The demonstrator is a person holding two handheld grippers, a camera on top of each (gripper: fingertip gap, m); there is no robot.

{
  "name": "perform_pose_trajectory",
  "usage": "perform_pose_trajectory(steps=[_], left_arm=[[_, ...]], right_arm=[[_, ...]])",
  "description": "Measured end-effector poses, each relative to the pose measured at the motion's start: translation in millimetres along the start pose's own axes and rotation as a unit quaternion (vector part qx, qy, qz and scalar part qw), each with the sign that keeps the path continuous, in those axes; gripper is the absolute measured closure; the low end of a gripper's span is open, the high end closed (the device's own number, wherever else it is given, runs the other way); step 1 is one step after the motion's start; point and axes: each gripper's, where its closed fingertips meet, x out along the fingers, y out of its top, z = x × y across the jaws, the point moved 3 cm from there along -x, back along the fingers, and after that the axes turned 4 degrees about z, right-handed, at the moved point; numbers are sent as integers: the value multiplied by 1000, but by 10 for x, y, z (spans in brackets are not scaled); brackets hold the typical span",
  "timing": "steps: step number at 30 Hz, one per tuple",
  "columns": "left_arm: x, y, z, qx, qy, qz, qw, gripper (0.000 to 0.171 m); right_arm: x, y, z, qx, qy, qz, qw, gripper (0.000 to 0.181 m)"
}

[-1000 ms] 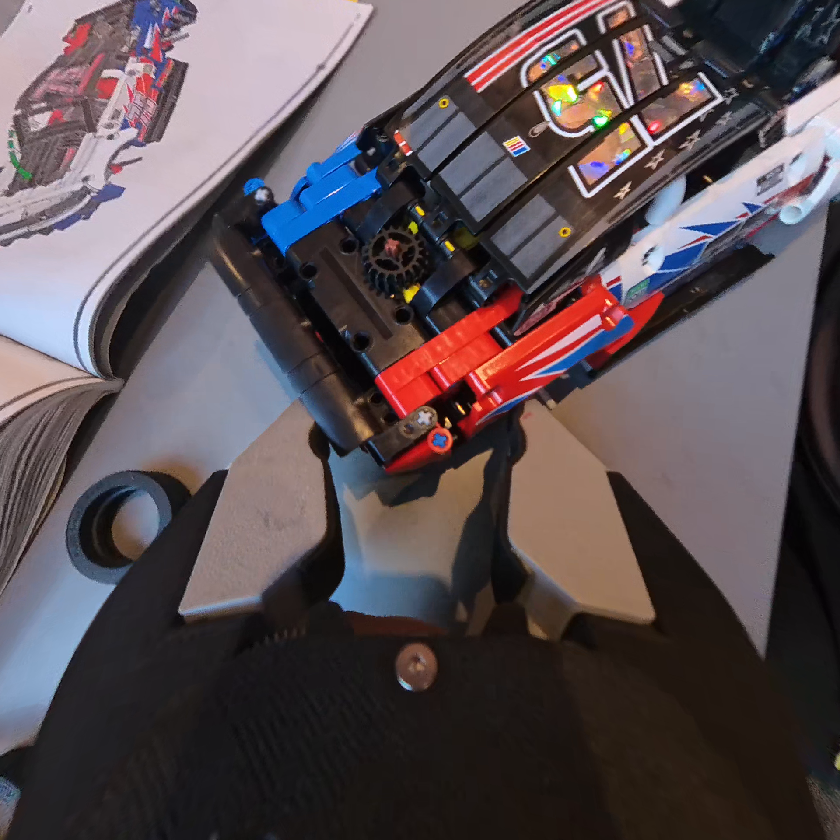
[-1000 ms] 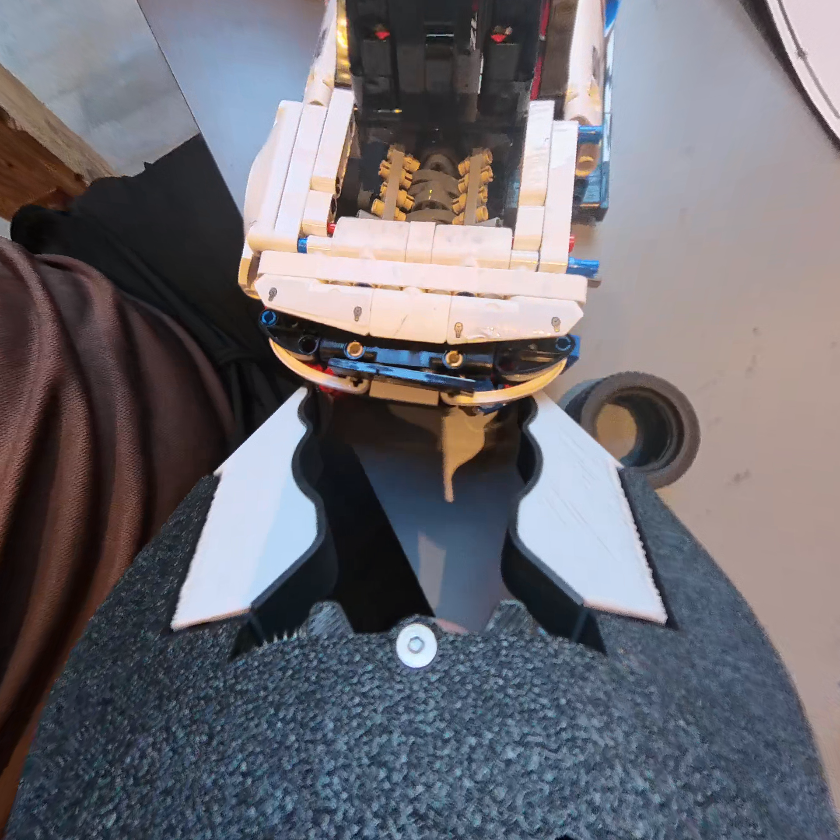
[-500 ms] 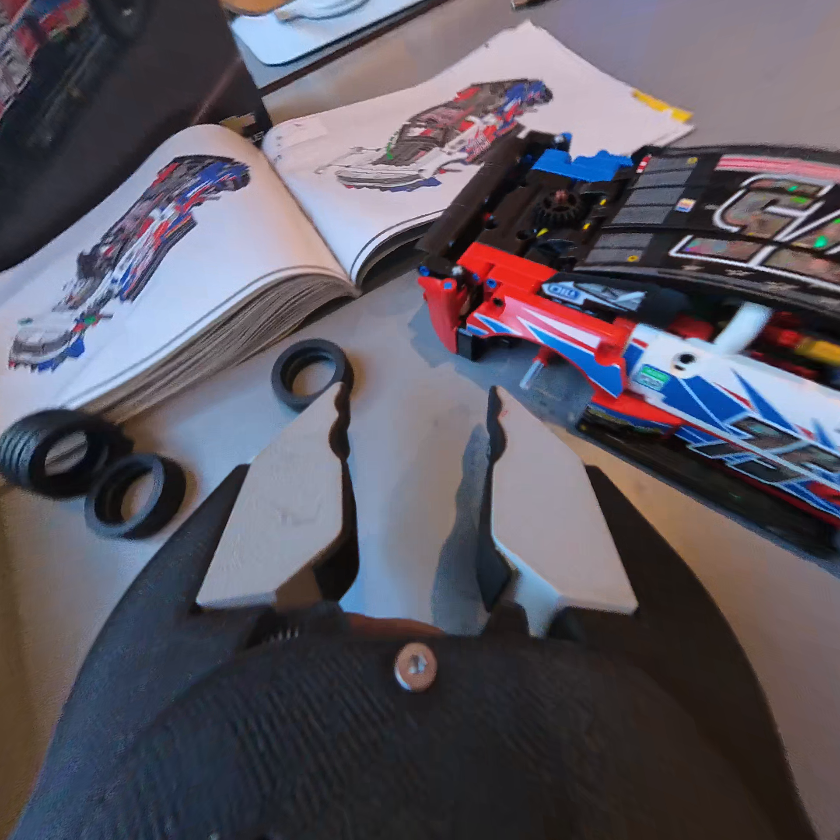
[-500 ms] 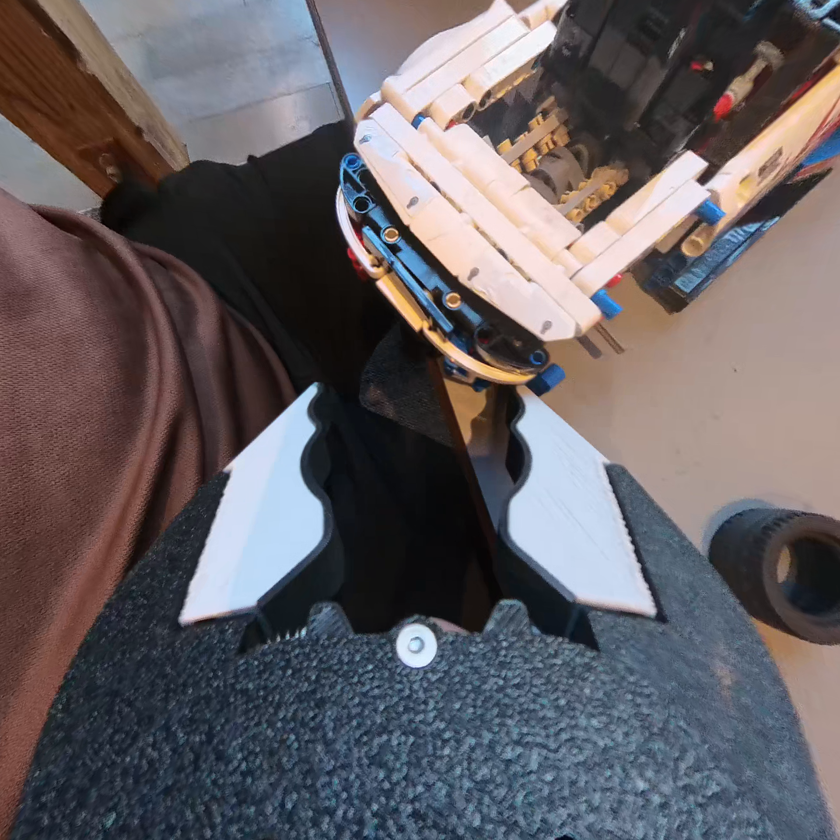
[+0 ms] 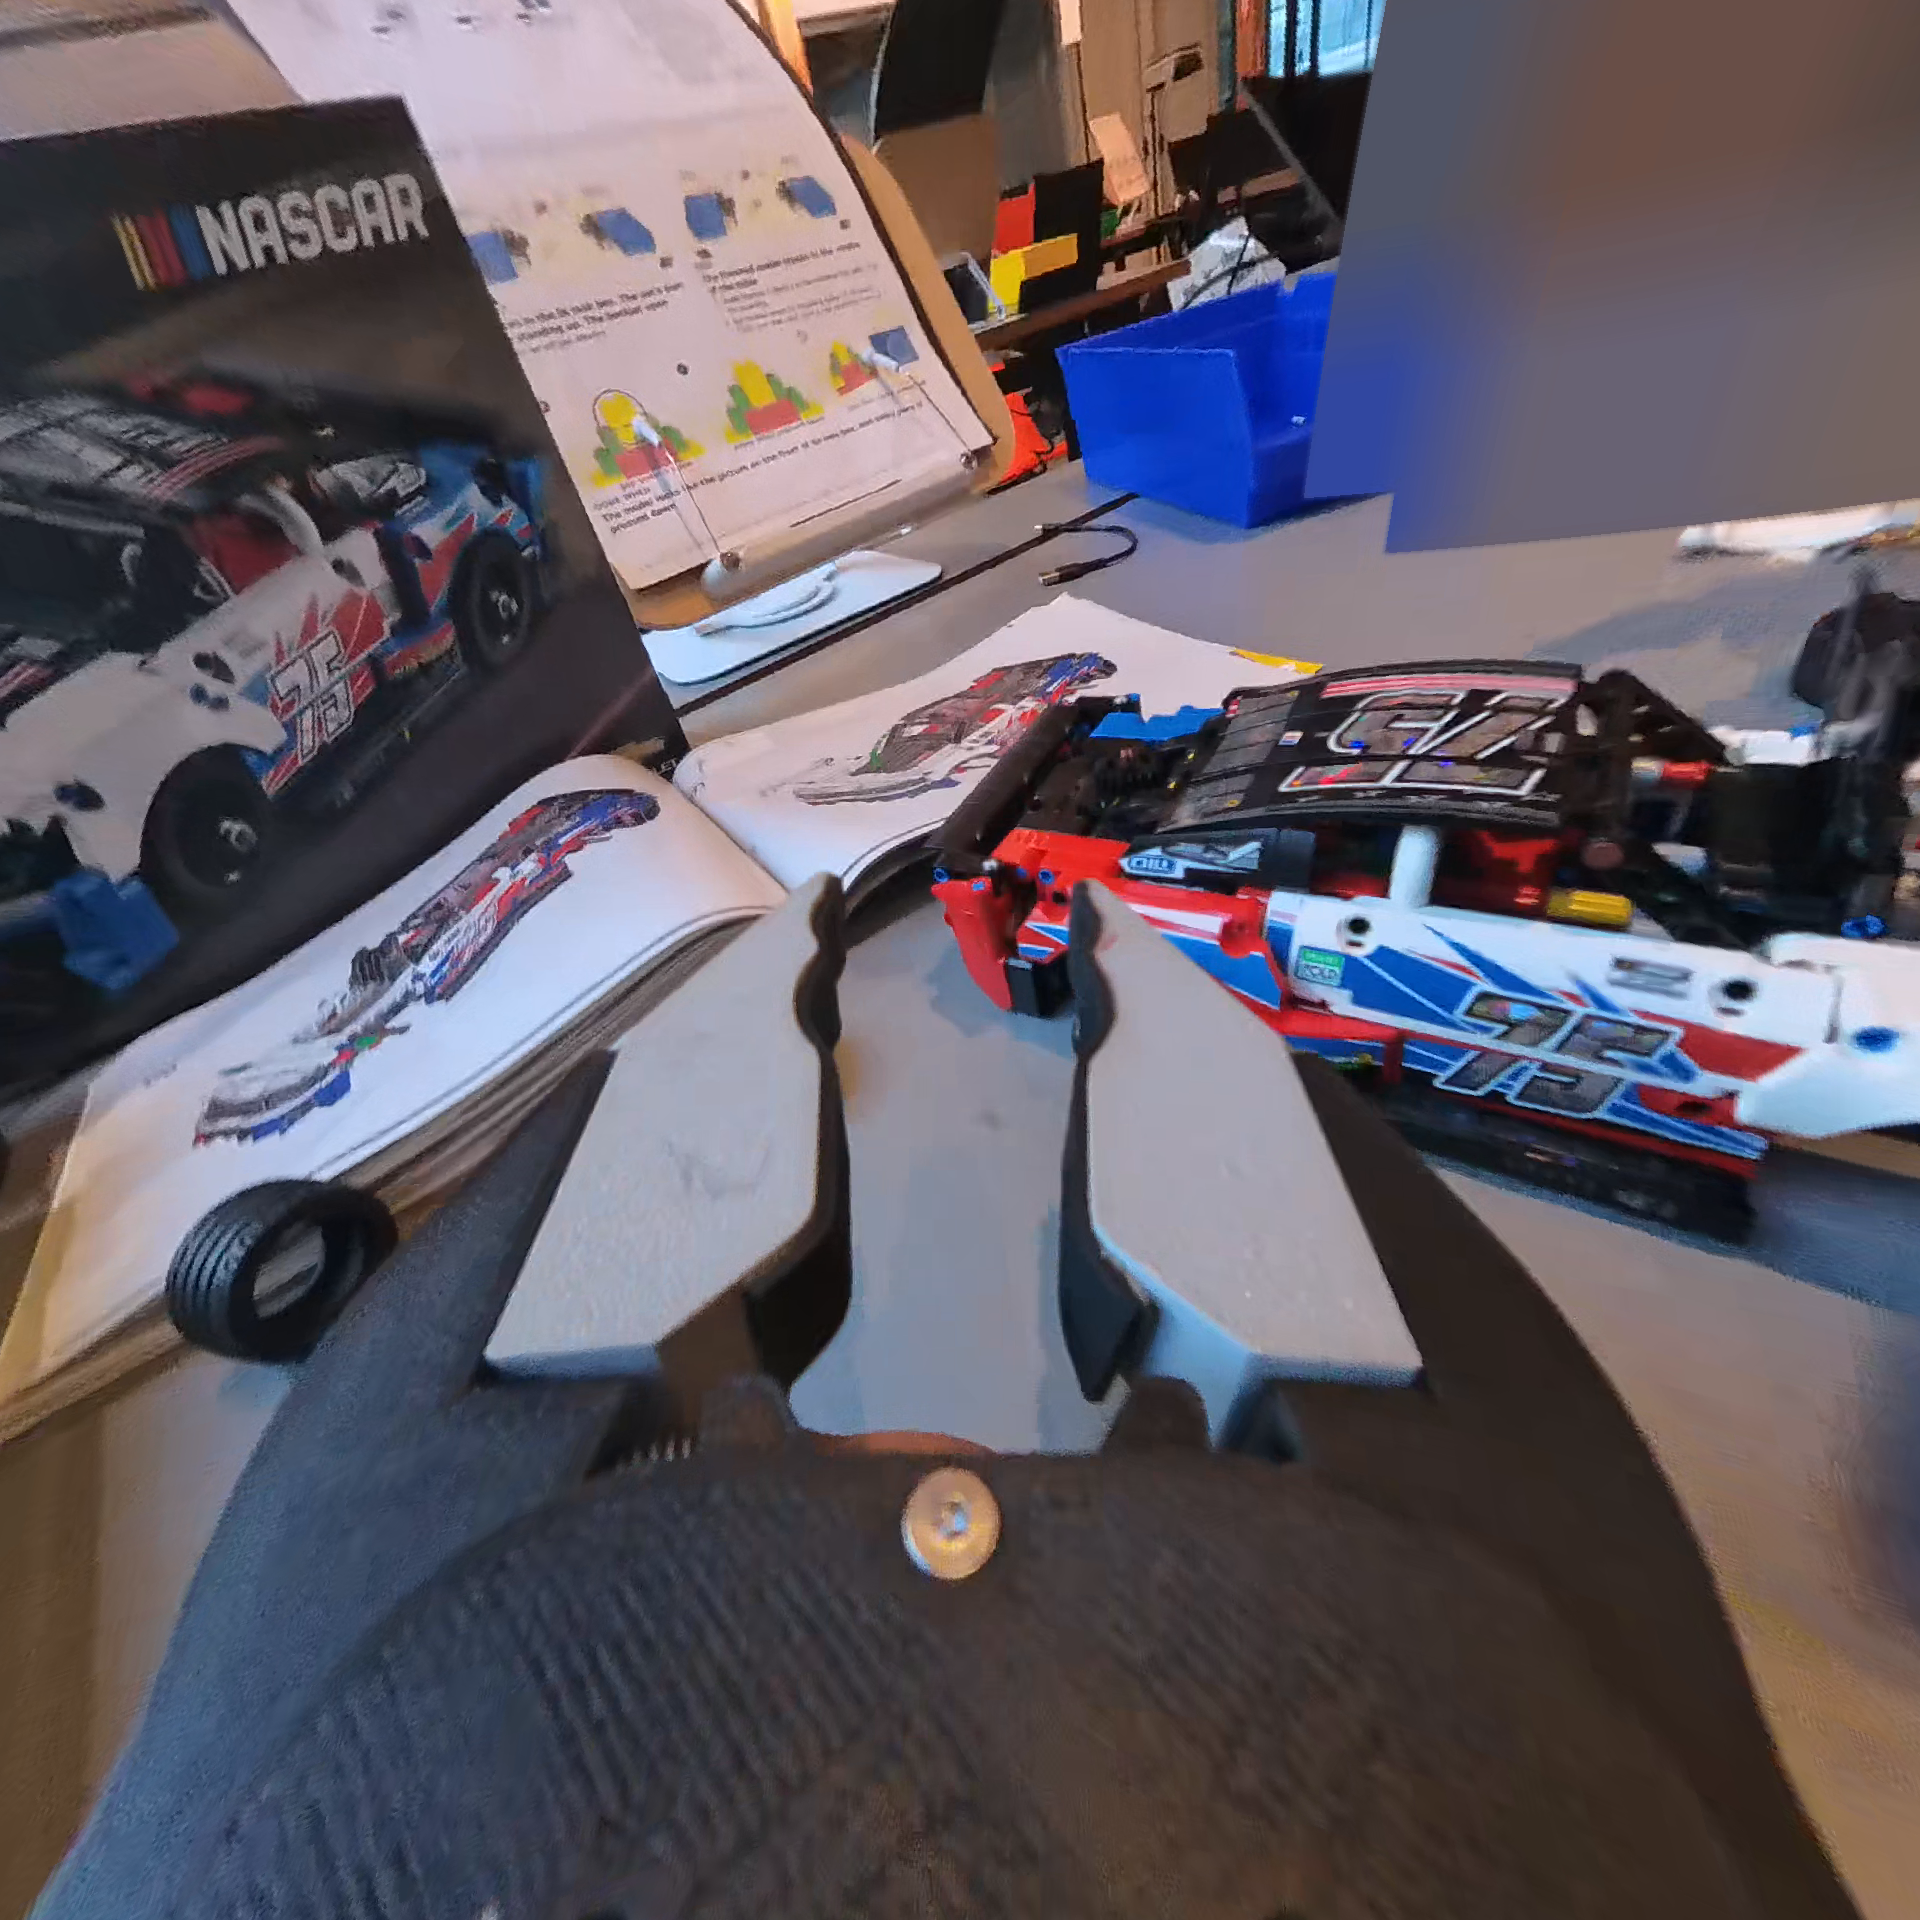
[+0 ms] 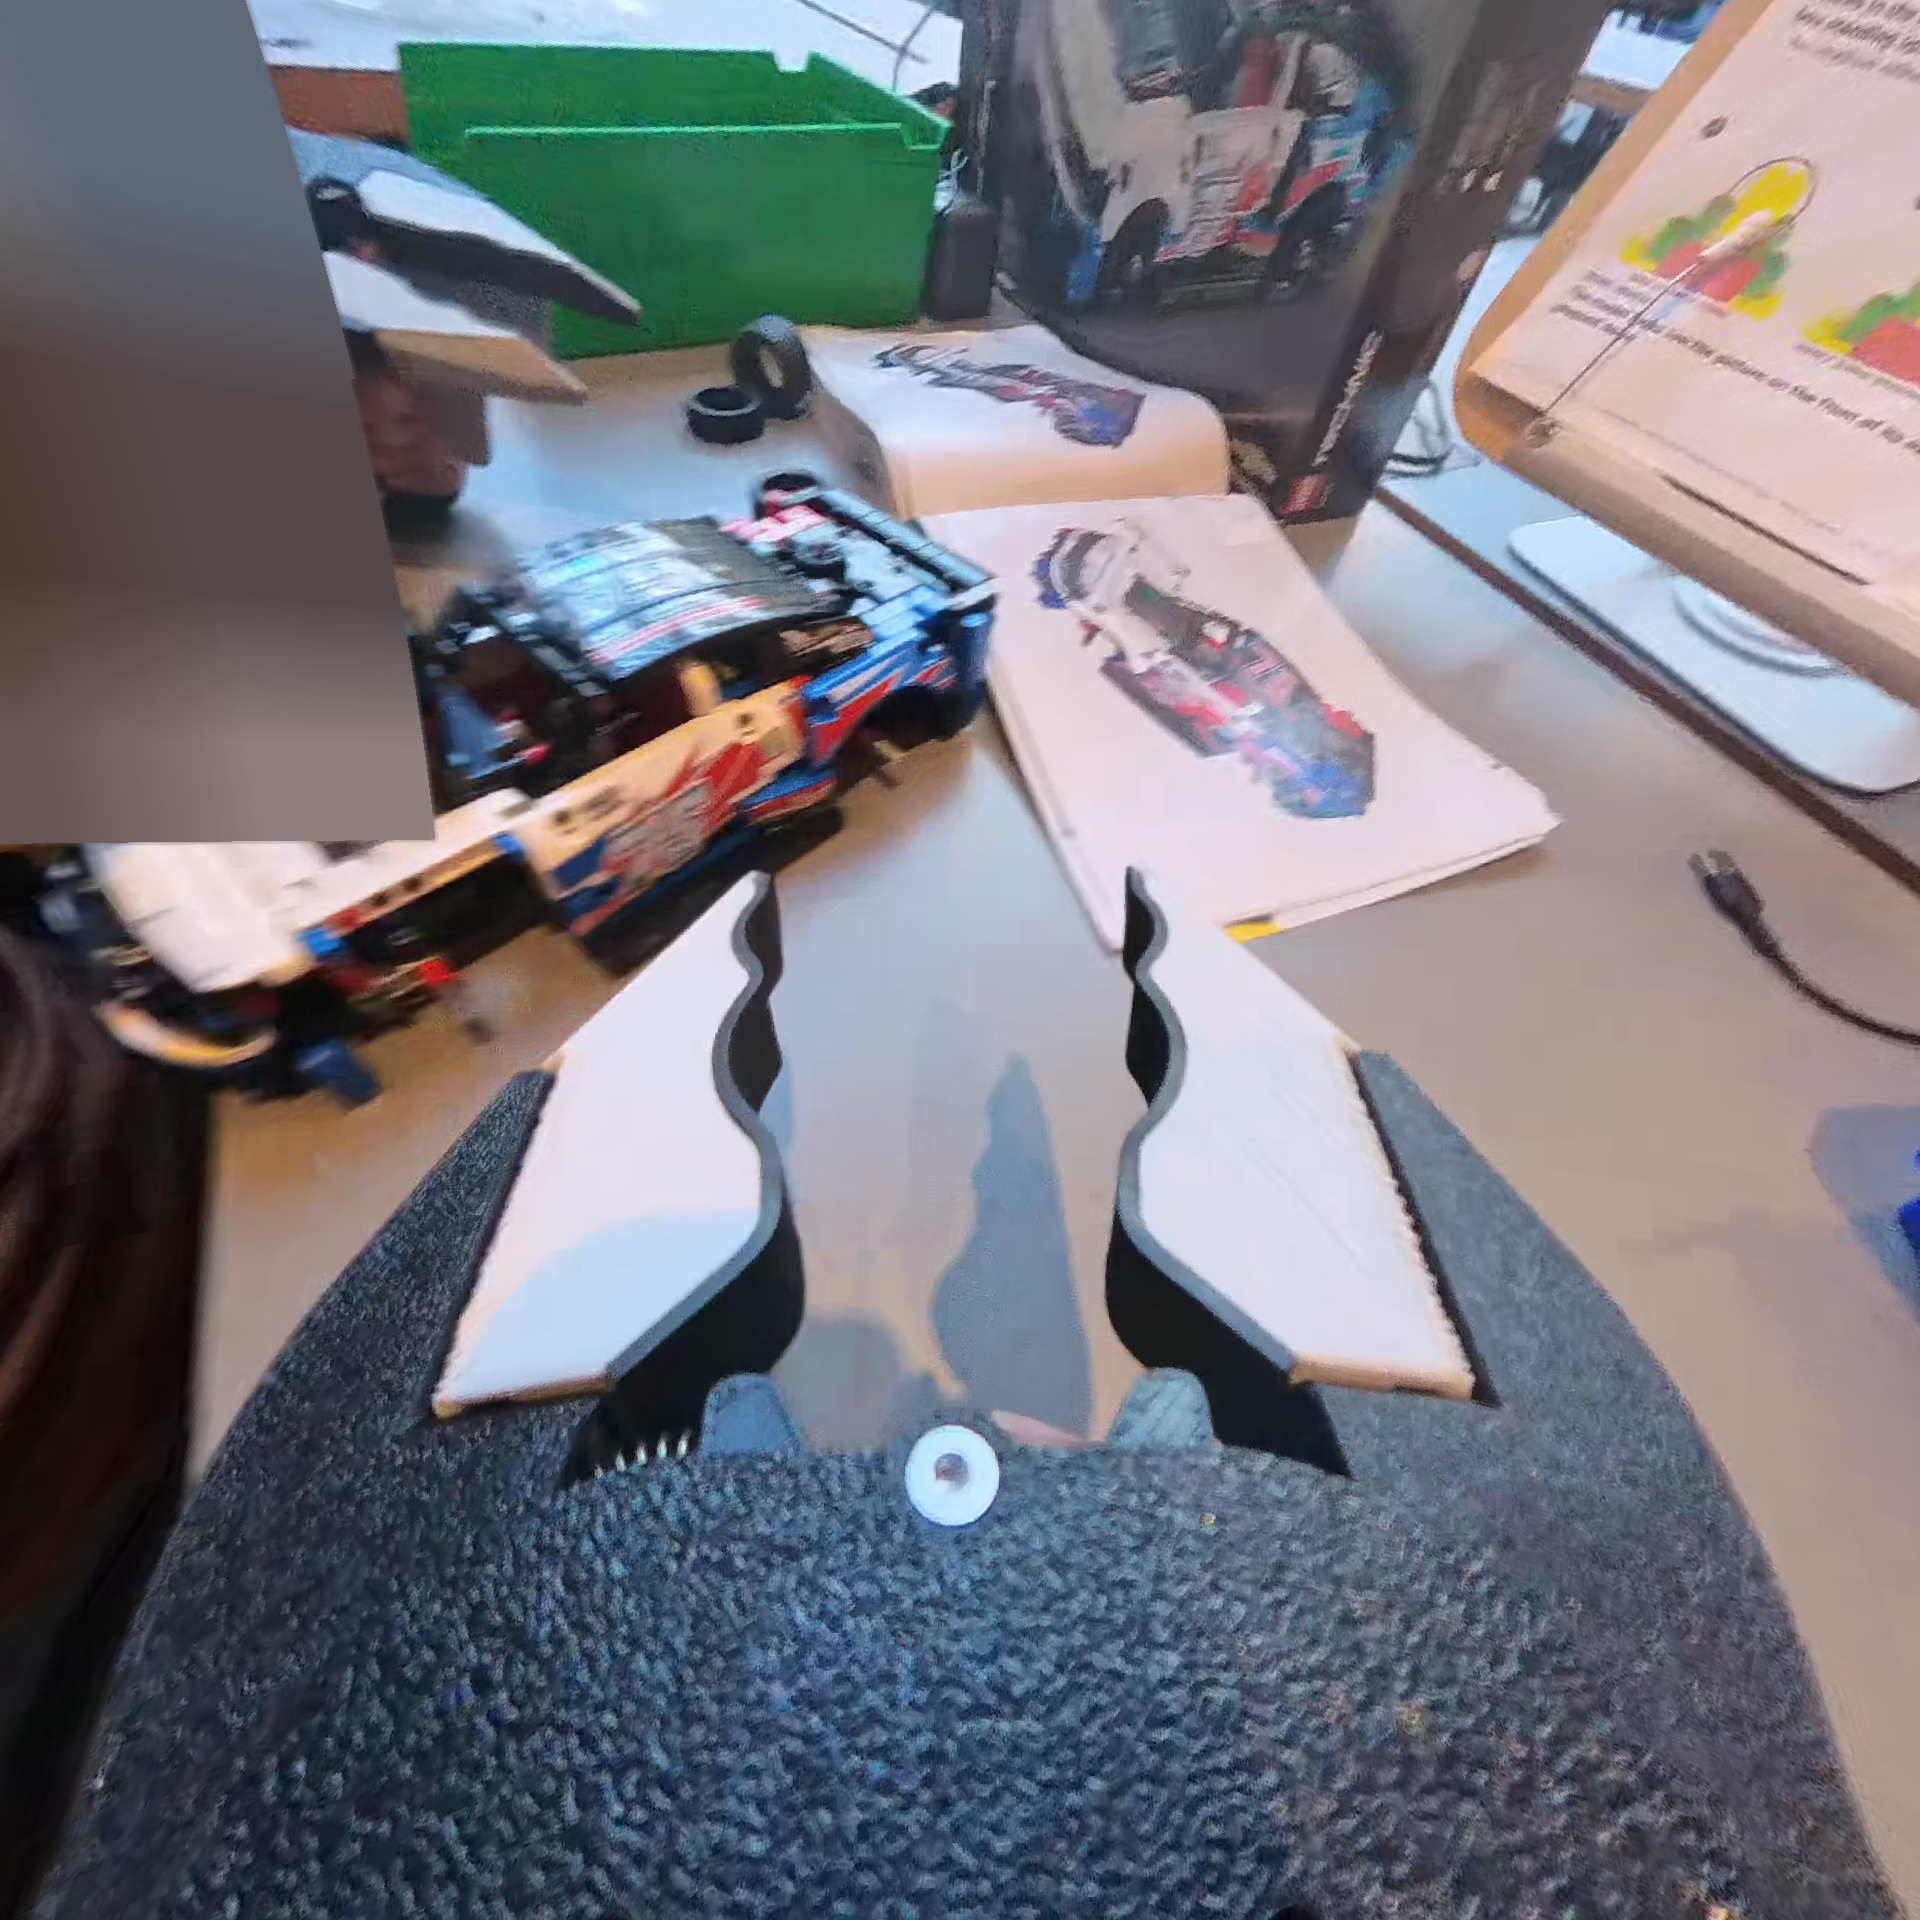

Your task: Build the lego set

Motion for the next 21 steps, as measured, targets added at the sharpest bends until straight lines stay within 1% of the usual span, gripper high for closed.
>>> perform_pose_trajectory(steps=[3,4,7,8,9,11,13,15,18,21], left_arm=[[117,-31,-72,32,24,-10,999,132],[121,-31,-111,40,40,-9,998,136],[71,-8,-254,41,91,7,995,152],[67,-12,-313,34,104,8,994,157],[81,-29,-353,20,105,2,994,163],[124,-67,-361,3,87,-12,996,171],[146,-78,-323,18,81,-20,996,171],[163,-81,-260,38,69,-22,997,171],[137,-32,-233,34,59,-1,998,171],[85,45,-224,-4,46,34,998,171]], right_arm=[[310,17,308,-16,-1,26,1000,117],[399,3,359,-17,-5,34,999,120],[562,-79,293,-10,23,39,999,119],[590,-99,294,-21,21,39,999,123],[612,-106,317,-24,16,39,999,123],[637,-68,366,9,20,57,998,118],[639,-13,374,49,37,77,995,113],[619,24,335,50,44,84,994,113],[608,66,301,24,21,79,996,115],[562,150,189,13,34,95,995,116]])
